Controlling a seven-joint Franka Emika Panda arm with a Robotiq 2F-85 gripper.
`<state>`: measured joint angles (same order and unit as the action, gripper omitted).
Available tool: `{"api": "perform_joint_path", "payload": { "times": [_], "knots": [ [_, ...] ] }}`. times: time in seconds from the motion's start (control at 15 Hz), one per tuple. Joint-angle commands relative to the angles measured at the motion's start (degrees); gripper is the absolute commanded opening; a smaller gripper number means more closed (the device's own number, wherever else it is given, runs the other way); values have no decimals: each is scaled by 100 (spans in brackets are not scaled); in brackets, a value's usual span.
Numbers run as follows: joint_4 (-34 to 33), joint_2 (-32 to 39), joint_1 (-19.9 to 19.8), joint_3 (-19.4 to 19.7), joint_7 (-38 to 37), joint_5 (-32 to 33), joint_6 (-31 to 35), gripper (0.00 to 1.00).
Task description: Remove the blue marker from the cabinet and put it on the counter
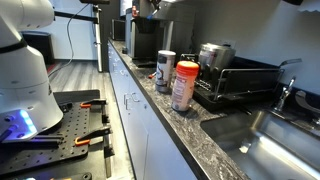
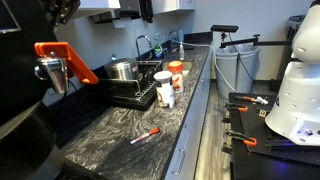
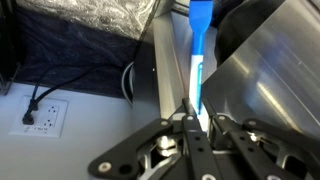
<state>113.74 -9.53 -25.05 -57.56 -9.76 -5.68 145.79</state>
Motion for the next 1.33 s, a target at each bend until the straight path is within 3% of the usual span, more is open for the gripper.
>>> {"api": "perform_joint_path", "payload": {
  "times": [0.0, 0.2, 0.53, 0.73, 0.8, 1.13, 1.2, 1.27],
  "knots": [
    [-186, -47, 1398, 1234, -227, 98, -1032, 3],
    [-82, -364, 2266, 2084, -558, 183, -1761, 3],
    [-16, -670, 3055, 2901, -1153, 697, -2708, 3],
    [88, -686, 3312, 3163, -1275, 826, -2714, 3],
    [-66, -544, 3380, 3203, -1188, 826, -2771, 11],
    [-27, -552, 3442, 3273, -1180, 820, -2768, 11],
    [-26, -552, 3444, 3272, -1180, 819, -2768, 3],
    [-7, -479, 3395, 3317, -1251, 855, -2832, 3]
  ]
}}
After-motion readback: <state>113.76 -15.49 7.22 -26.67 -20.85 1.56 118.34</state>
